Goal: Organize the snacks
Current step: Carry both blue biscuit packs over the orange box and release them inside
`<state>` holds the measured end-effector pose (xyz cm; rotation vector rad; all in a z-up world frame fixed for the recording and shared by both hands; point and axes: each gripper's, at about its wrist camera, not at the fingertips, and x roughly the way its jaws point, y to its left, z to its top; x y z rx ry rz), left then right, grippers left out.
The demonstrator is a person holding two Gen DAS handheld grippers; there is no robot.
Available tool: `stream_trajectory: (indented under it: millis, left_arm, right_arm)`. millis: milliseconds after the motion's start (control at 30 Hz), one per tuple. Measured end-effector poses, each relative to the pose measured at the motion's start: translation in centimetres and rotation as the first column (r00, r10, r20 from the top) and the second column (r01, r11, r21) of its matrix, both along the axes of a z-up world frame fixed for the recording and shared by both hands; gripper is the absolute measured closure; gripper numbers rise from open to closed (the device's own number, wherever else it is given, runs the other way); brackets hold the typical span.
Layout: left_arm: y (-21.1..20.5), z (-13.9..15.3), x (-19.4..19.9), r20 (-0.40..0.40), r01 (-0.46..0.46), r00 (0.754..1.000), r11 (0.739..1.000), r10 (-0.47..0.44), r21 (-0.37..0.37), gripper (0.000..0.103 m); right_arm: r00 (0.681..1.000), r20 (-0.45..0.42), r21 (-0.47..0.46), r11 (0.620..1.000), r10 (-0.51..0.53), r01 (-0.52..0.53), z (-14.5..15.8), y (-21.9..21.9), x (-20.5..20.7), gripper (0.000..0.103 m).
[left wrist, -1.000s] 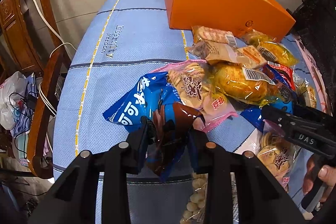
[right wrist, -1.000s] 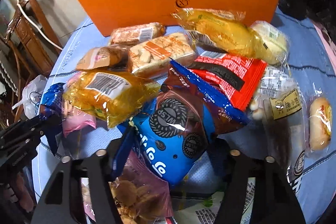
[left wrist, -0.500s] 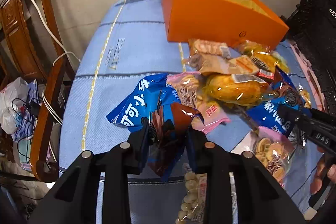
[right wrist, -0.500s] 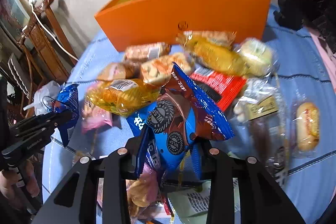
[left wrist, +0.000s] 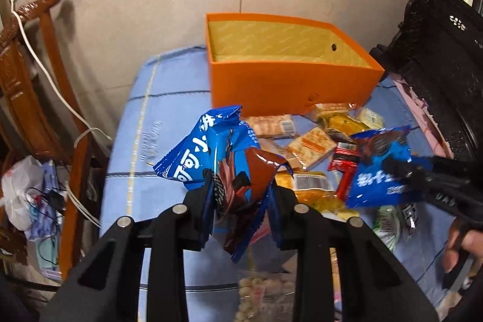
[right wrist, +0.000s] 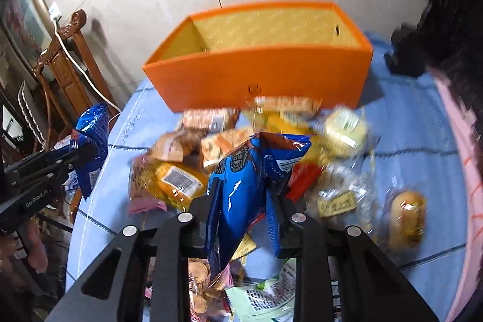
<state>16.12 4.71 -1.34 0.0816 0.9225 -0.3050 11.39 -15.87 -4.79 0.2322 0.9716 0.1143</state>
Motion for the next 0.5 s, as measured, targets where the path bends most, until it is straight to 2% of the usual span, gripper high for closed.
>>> stream_trajectory:
  millis: [100,267,400,500]
  left_arm:
    - [-1.2,0.3,0.2,0.008,0.025,1.000,1.000,-0.025,0.004,0.073]
    - [-3.3,3.6,2.7,0.076,0.063,0.995,0.998,-0.062,-0.015,0.073]
    - [-6.1,7.3,7.2,0.147,0.093,0.985,0.996,-0.094,0.010,0.073]
    - [-7.9,7.9,11.7,0.133,0.086,0.987,0.996,-0.086,0.006,0.073]
  right_arm:
    - [0.999,0.045,0.010,1.000,-0.004,0.003,1.3,0.0,0.0,0.076]
    - [0.985,0.175,-0.001,1.000,0.008,-0.008,6.9,-0.9,2.6,0.077]
    - [0.965,0.264,-0.029,0.999,-0.009,0.017,10.9,-2.6,6.9,0.077]
    - [0.962,0.270,-0.033,0.999,-0.032,0.042,11.6,-3.9,10.7,0.077]
